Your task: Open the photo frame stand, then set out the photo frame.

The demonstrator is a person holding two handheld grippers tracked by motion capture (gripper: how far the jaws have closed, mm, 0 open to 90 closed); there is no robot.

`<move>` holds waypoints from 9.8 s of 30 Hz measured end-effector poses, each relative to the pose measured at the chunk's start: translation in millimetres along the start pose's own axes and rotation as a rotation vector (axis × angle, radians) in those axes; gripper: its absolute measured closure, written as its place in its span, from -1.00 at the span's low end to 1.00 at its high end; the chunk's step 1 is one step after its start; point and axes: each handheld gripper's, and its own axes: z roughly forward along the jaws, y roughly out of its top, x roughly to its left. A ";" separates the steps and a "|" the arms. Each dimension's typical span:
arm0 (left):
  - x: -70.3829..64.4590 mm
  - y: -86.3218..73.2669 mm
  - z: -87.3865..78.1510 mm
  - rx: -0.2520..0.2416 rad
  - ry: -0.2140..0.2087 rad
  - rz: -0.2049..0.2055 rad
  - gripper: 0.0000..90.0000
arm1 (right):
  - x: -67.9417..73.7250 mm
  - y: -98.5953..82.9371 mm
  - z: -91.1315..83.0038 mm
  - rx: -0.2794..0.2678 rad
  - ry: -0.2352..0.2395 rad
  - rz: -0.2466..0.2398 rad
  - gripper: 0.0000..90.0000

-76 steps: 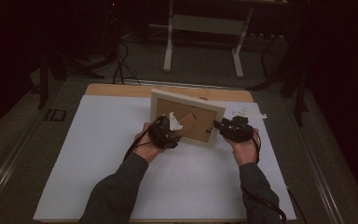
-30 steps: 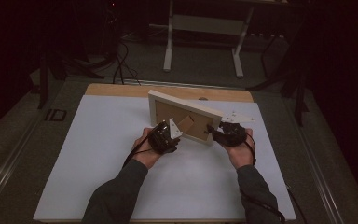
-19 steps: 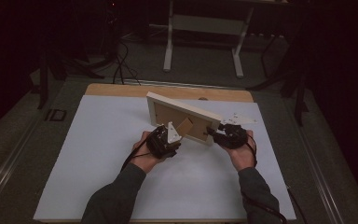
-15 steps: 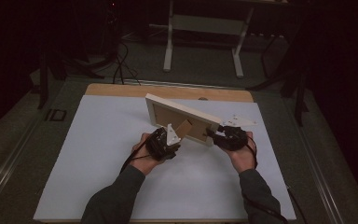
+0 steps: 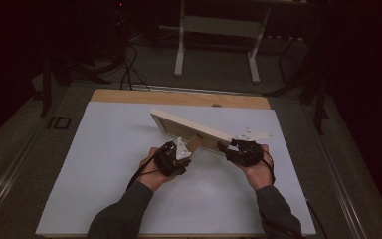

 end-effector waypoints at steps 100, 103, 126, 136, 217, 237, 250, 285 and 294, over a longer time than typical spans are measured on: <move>70.0 -0.5 -50.7 -0.189 0.056 -0.433 0.71 | -34.9 -31.1 -39.5 -0.079 -0.002 0.147 0.51; 71.2 0.5 -48.1 -0.186 0.063 -0.438 0.79 | -35.6 -28.8 -38.7 -0.082 -0.010 0.154 0.51; 81.3 1.8 -34.7 -0.176 0.097 -0.501 1.00 | -39.1 -13.1 -30.6 -0.101 -0.080 0.214 1.00; 81.7 2.7 -33.1 -0.170 0.102 -0.506 1.00 | -30.9 -5.2 -19.6 -0.094 -0.044 0.195 1.00; 28.2 43.6 -25.3 -0.203 -0.071 -0.378 1.00 | -12.0 -4.1 -12.2 -0.077 0.086 0.144 1.00; 21.7 47.3 -20.1 -0.186 -0.078 -0.348 1.00 | -4.4 -3.8 -13.1 -0.071 0.112 0.121 1.00; 24.0 47.1 -17.1 -0.181 -0.084 -0.350 1.00 | 4.4 -3.9 -13.3 -0.070 0.135 0.098 1.00; 11.2 48.1 -18.6 -0.186 -0.118 -0.317 1.00 | 21.8 -3.3 -11.9 -0.082 0.187 0.077 1.00; 13.7 50.6 -17.5 -0.181 -0.118 -0.306 1.00 | 24.2 -1.1 -12.2 -0.077 0.190 0.064 1.00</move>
